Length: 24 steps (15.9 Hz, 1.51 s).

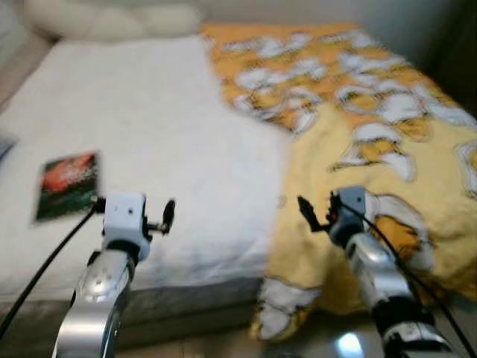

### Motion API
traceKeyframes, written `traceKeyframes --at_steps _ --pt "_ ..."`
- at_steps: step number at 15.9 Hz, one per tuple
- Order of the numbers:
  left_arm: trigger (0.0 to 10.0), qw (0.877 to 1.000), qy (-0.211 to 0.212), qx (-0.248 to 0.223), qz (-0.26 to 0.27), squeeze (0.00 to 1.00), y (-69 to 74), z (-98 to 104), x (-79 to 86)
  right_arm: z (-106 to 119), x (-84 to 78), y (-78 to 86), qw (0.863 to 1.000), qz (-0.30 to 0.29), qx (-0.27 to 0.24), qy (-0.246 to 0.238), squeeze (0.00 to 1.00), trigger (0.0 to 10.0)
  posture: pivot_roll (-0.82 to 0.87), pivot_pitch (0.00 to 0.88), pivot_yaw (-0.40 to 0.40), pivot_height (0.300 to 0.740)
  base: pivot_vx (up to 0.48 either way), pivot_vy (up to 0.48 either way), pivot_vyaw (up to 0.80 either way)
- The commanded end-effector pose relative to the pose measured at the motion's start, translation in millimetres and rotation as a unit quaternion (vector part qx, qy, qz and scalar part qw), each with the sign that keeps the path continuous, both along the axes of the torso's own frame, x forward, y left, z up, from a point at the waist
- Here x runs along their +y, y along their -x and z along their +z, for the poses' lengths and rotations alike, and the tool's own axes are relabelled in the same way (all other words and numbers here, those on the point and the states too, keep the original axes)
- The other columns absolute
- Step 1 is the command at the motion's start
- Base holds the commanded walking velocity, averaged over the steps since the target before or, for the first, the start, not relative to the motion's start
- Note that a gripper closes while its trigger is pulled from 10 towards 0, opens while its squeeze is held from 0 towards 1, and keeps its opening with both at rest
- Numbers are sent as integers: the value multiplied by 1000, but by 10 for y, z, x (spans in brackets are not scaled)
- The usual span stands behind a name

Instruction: Clean up the room

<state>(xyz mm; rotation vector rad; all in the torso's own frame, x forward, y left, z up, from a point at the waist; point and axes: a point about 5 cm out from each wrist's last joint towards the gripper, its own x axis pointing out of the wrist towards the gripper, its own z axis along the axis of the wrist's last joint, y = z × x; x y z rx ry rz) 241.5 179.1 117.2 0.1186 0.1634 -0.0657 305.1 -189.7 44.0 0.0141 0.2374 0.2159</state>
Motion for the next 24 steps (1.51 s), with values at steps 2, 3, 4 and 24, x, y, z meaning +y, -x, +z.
traceKeyframes --at_steps 2,3,4,24 --pt "10000 1000 4 8 -13 0 31 -39 -63 -19 -77 28 1000 -2 9 3 1000 10000 55 0 -56 740 349 0 0" --pt "10000 1000 3 8 -16 0 37 -40 -66 -29 -70 36 1000 12 14 2 996 10000 57 0 -57 740 0 0 0" --pt "10000 1000 0 10 -21 0 39 -42 -63 -35 -66 40 1000 23 19 4 969 10000 57 0 -57 740 0 0 0" --pt "10000 949 -103 116 -275 0 776 328 -2 -228 630 -224 975 4 204 89 0 0 259 345 -25 740 0 0 0"
